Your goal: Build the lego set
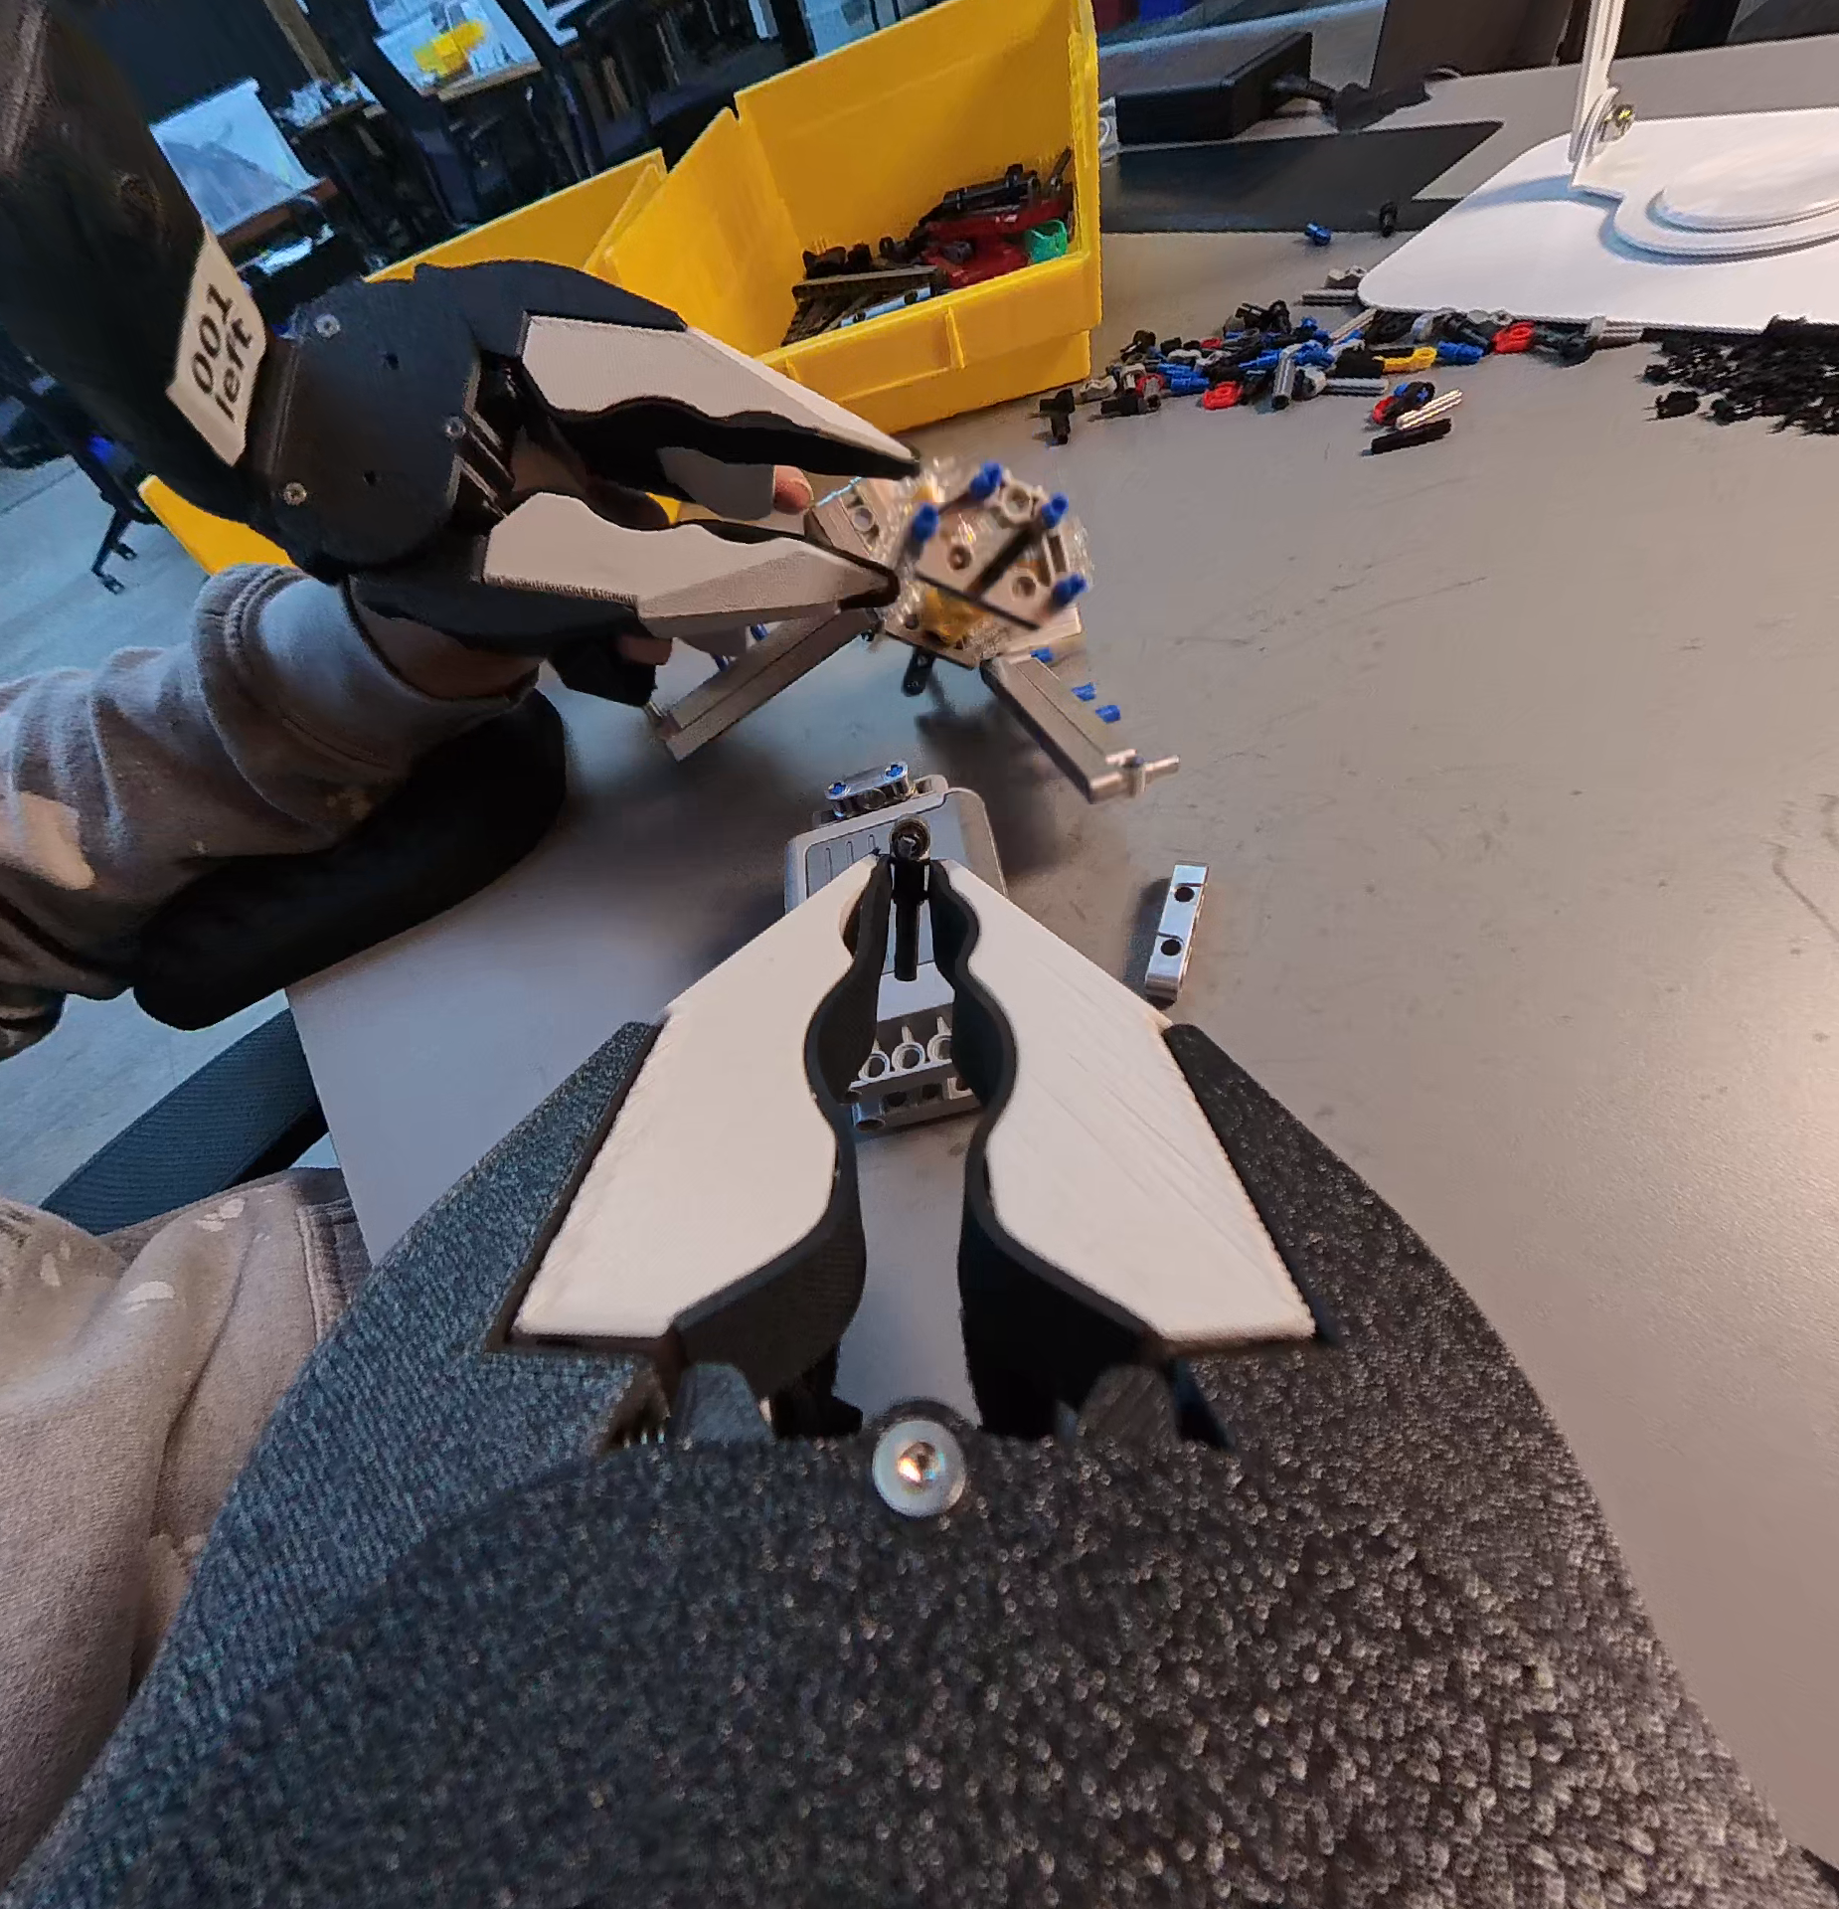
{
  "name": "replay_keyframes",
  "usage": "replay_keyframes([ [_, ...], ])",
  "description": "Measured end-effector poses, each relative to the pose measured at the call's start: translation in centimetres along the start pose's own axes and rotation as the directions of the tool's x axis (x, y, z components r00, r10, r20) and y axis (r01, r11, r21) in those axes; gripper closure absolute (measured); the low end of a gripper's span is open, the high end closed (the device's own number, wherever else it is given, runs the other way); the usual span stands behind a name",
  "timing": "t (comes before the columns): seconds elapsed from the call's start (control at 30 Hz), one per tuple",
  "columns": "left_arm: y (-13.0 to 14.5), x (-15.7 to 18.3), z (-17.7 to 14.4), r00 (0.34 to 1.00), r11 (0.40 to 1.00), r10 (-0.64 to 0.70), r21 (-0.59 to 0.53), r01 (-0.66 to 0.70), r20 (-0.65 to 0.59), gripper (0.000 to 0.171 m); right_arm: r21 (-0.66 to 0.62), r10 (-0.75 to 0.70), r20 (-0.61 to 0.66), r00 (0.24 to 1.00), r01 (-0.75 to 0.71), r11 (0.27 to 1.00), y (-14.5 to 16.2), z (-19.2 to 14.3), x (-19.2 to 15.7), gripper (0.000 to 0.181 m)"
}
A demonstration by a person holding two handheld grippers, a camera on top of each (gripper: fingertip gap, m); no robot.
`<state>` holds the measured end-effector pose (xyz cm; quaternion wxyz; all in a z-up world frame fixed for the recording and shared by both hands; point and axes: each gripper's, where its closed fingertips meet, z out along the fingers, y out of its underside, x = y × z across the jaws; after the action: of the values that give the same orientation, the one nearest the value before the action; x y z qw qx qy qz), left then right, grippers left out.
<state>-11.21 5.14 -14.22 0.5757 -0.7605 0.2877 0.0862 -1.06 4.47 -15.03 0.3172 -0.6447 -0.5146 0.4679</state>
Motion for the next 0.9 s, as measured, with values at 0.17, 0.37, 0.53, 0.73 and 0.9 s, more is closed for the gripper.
replay_keyframes([
  [0.17, -1.4, -0.5, -0.8, 0.992, 0.988, -0.119, 0.089, 0.123, -0.048, 0.144, -0.011, -0.005, -0.004, 1.0, 0.005, 1.0, 0.2, 0.1, 0.0, 0.176],
  [0.37, -1.5, -2.0, -1.5, 0.981, 0.973, -0.189, 0.126, 0.191, -0.033, 0.143, -0.019, -0.014, -0.01, 1.0, 0.014, 1.0, 0.3, 0.2, 0.0, 0.176],
  [0.53, -1.3, -2.5, -1.5, 0.979, 0.971, -0.202, 0.125, 0.203, -0.015, 0.143, -0.021, -0.004, 0.0, 1.0, 0.004, 1.0, 0.3, 0.3, -0.3, 0.176],
  [0.73, -0.9, -3.4, -1.7, 0.973, 0.966, -0.229, 0.125, 0.226, 0.011, 0.143, -0.011, -0.004, 0.0, 1.0, 0.004, 1.0, 0.2, 0.2, -0.3, 0.175],
  [0.9, -0.9, -3.8, -1.8, 0.972, 0.965, -0.233, 0.129, 0.227, 0.026, 0.144, -0.009, -0.002, 0.006, 1.0, 0.002, 1.0, 0.2, 0.2, -0.3, 0.175],
])
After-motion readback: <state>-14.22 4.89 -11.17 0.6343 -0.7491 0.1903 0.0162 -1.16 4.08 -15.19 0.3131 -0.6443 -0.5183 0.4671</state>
